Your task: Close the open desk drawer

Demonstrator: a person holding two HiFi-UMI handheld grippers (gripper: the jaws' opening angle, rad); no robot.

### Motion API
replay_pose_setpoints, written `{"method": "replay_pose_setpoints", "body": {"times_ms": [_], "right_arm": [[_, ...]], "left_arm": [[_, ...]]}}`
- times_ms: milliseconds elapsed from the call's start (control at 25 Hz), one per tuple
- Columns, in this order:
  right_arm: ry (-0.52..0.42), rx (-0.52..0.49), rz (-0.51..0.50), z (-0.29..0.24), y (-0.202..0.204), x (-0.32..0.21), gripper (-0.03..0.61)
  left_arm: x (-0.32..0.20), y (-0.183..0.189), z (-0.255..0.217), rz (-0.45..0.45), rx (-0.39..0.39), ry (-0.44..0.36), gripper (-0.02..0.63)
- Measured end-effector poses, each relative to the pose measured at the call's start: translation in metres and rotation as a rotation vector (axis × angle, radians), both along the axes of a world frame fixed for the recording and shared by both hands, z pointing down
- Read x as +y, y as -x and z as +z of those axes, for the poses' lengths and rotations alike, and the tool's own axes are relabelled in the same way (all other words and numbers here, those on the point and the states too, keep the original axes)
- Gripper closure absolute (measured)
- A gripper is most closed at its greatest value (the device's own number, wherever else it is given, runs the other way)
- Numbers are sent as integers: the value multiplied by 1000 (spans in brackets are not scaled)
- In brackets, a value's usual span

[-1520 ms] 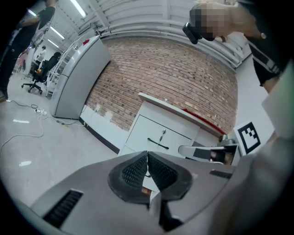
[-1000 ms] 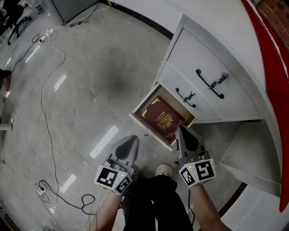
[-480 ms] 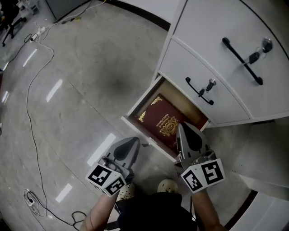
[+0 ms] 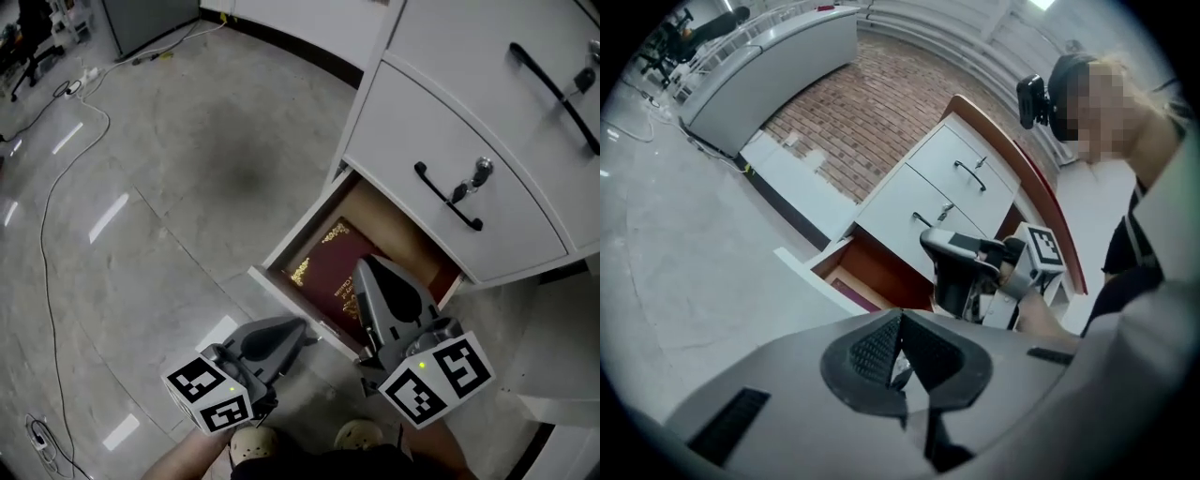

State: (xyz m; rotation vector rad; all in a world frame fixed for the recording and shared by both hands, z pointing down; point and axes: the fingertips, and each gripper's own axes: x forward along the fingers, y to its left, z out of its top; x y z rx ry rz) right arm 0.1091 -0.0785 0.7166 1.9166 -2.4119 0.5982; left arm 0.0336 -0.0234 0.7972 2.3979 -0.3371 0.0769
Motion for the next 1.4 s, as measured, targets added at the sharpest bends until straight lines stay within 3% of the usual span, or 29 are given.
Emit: {"method": "replay_pose_setpoints", "body": {"times_ms": [200,320,520,640,760,840,880,1040,1320,1400], "right_arm": [[-14,17,-87,2,19,3,567],[7,-38,-82,10,24,8,567],[5,-20,-84,15,30,11,567],[3,-26,-88,16,34,10,567],[0,-18,-88,16,35,11,566],[2,-8,-93,17,37,12,567],[4,-7,-94,17,37,12,567],[8,1,-95,18,38,12,567],[8,6,-72,18,30,15,567],[9,2,-63,18,26,17,566]], "left_arm": [[11,8,21,34,16,20,603],[15,14,38,15,24,98,603],[8,13,55,-11,43,177,603],[-1,14,67,-35,79,265,603],[-2,9,78,-13,101,324,593],[0,5,88,12,114,391,426],[1,5,94,11,115,424,402],[-1,1,116,-29,95,468,402],[7,-24,124,-29,157,531,402],[7,-27,121,-26,186,535,430]]}}
